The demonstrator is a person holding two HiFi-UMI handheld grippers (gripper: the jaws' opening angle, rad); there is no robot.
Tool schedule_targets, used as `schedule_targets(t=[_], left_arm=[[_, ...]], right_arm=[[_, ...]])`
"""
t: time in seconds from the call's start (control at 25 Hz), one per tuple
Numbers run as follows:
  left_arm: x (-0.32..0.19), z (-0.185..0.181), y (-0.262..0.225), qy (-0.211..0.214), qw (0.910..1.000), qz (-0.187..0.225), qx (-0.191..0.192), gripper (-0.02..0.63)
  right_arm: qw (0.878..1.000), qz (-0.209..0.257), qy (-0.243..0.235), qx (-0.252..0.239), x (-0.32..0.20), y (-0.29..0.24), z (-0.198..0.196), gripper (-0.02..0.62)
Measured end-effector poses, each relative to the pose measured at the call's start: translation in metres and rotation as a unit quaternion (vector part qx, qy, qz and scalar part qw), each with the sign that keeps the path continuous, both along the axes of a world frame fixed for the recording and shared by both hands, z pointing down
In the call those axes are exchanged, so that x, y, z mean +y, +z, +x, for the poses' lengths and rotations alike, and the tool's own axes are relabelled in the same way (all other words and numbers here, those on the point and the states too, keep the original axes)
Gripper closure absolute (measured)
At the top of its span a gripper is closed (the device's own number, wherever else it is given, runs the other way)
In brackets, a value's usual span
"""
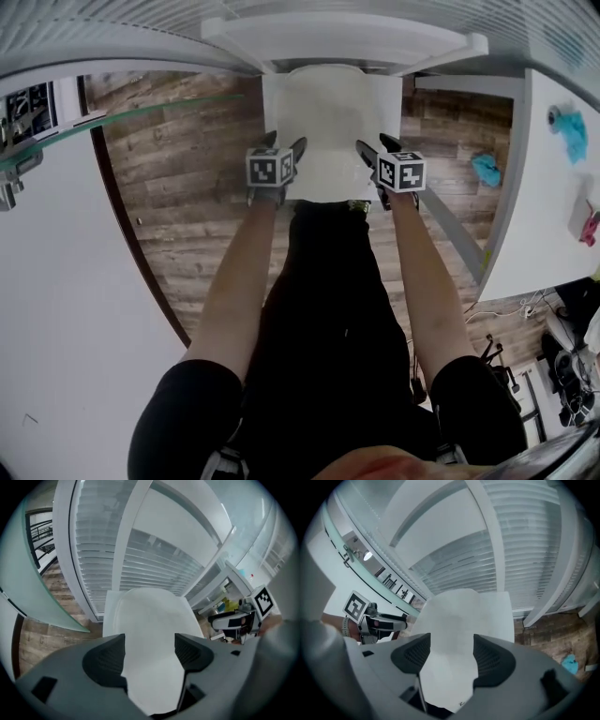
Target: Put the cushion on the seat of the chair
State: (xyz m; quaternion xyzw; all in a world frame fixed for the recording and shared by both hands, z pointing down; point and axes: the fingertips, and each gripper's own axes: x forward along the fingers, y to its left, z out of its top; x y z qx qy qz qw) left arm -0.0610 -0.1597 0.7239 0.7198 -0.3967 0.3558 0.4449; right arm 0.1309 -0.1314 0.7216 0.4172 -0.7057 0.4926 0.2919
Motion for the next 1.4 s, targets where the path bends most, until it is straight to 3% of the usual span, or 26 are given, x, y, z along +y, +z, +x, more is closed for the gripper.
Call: schedule_targets(t=[0.16,0.44,0.6,0.72,0.88,1.2,1.4], left_arm=[[0.011,0.016,-0.045,0.006,0.9995,0.021,0.023,0.276],[0.021,0.043,-0.136,0.031,0.9958,0.082,0.029,0.370],[0.020,0.052,-0.179,0.027,0.9940,0.104,0.020,0.477],[0.014,0.059,-0.220,0.027,0.9901,0.137,0.018,0.564],[0.010,0.071,-0.283,0.035,0.9820,0.183,0.033,0.594],[0.013,0.085,-0.420,0.045,0.9606,0.264,0.074,0.595],[0.014,0.090,-0.506,0.053,0.9395,0.322,0.105,0.595]], right_arm=[[0.999,0.032,-0.017,-0.010,0.000,-0.044,-0.016,0.329],[0.994,0.103,-0.042,-0.009,-0.005,-0.137,-0.032,0.447],[0.992,0.117,-0.040,0.003,-0.003,-0.175,-0.035,0.545],[0.989,0.139,-0.047,0.005,-0.003,-0.209,-0.039,0.571],[0.980,0.189,-0.064,0.005,-0.004,-0.268,-0.043,0.580],[0.949,0.303,-0.083,-0.005,-0.013,-0.417,-0.050,0.580],[0.926,0.367,-0.089,-0.020,-0.016,-0.505,-0.056,0.580]])
